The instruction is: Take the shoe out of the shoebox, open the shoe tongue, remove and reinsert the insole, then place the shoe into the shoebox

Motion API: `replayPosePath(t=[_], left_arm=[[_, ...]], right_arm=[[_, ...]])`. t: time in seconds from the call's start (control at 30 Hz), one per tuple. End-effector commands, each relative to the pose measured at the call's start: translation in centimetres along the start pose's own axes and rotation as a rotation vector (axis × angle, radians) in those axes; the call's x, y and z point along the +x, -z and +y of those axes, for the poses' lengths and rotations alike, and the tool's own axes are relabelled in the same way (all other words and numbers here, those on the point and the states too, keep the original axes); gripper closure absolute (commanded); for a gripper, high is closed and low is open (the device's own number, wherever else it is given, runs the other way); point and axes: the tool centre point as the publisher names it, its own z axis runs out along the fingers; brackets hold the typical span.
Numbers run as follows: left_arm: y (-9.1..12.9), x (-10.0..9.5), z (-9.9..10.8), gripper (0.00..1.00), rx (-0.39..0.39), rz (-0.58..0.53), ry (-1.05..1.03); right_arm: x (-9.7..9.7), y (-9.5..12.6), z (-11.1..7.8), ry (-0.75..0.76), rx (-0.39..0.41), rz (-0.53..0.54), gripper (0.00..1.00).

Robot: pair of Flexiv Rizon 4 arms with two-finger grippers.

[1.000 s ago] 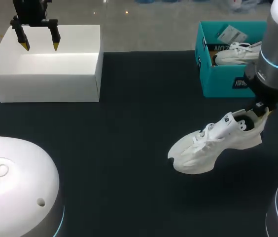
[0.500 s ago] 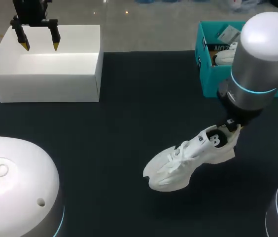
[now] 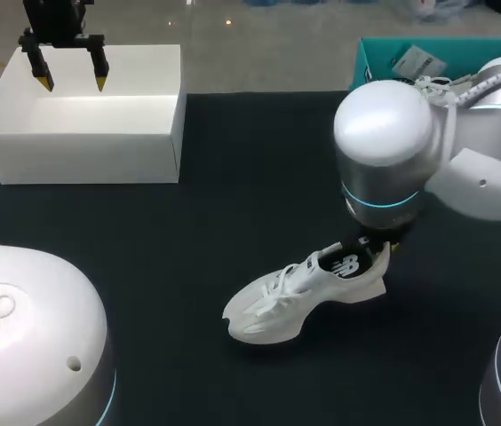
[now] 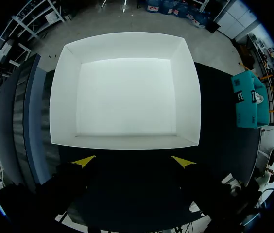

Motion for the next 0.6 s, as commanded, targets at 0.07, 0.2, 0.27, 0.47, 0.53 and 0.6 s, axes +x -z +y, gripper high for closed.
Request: replayPosePath(t=[0.07,0.2,0.27,0.47,0.53,0.6], left_arm=[[0.0,0.0,0.0,0.0,0.0,0.0,0.0],[0.0,0.0,0.0,0.0,0.0,0.0,0.0],[0.0,0.0,0.0,0.0,0.0,0.0,0.0],[0.0,0.0,0.0,0.0,0.0,0.0,0.0],[0.0,0.0,0.0,0.0,0.0,0.0,0.0],[0.0,0.0,0.0,0.0,0.0,0.0,0.0]], right_arm=[[3.6,-1.6,0.8,0.009,0.059,-0.066,1.0],[4.1,-2.4,0.9,0.015,0.066,-0.072,1.0],[4.2,-2.8,1.0,0.006,0.068,-0.077,1.0],[4.3,-3.7,1.3,-0.015,0.09,-0.053,1.0],[4.0,-3.4,1.2,-0.015,0.093,-0.029,1.0],[3.7,-2.9,1.2,-0.008,0.104,0.012,0.64]])
